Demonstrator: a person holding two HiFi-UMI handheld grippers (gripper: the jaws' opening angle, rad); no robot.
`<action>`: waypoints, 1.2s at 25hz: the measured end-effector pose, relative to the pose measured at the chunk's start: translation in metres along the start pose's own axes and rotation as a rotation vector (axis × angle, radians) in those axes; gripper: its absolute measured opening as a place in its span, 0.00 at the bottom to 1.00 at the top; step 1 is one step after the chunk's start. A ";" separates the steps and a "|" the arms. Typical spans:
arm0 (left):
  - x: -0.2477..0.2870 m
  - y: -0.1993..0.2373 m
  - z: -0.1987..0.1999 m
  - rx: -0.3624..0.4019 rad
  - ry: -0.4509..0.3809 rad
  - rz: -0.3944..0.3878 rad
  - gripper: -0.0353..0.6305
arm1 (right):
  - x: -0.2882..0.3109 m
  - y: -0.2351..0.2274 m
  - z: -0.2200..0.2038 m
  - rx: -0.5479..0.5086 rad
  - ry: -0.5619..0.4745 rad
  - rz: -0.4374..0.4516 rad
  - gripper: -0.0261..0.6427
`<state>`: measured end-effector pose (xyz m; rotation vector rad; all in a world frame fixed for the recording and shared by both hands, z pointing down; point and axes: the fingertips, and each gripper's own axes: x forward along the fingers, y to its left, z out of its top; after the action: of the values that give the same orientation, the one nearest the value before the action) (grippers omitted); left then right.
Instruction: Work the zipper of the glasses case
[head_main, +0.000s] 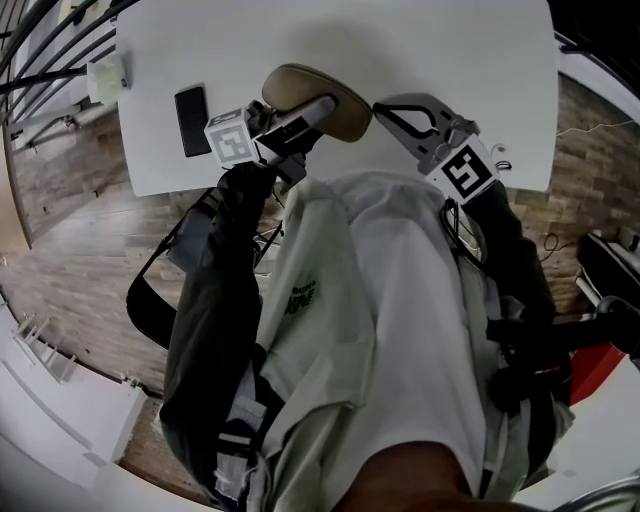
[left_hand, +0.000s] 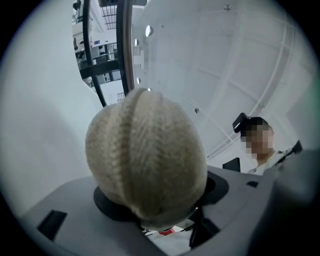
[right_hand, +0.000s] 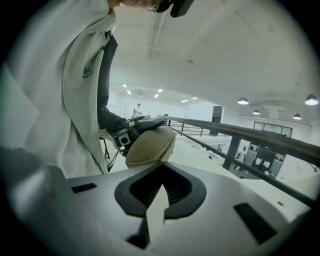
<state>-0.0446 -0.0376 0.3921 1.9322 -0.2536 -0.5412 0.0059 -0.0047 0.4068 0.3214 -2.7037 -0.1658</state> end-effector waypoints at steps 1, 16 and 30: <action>0.000 0.002 -0.003 0.000 -0.009 0.002 0.51 | -0.001 -0.001 -0.002 0.016 -0.005 -0.011 0.03; 0.033 -0.006 -0.119 -0.013 0.528 -0.104 0.52 | 0.017 -0.018 0.014 0.052 -0.055 0.022 0.03; 0.035 0.015 -0.144 -0.271 0.750 -0.124 0.52 | 0.047 -0.017 -0.030 0.126 0.138 0.429 0.03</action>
<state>0.0559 0.0589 0.4447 1.7568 0.4021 0.0940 -0.0198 -0.0350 0.4491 -0.2073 -2.5789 0.1454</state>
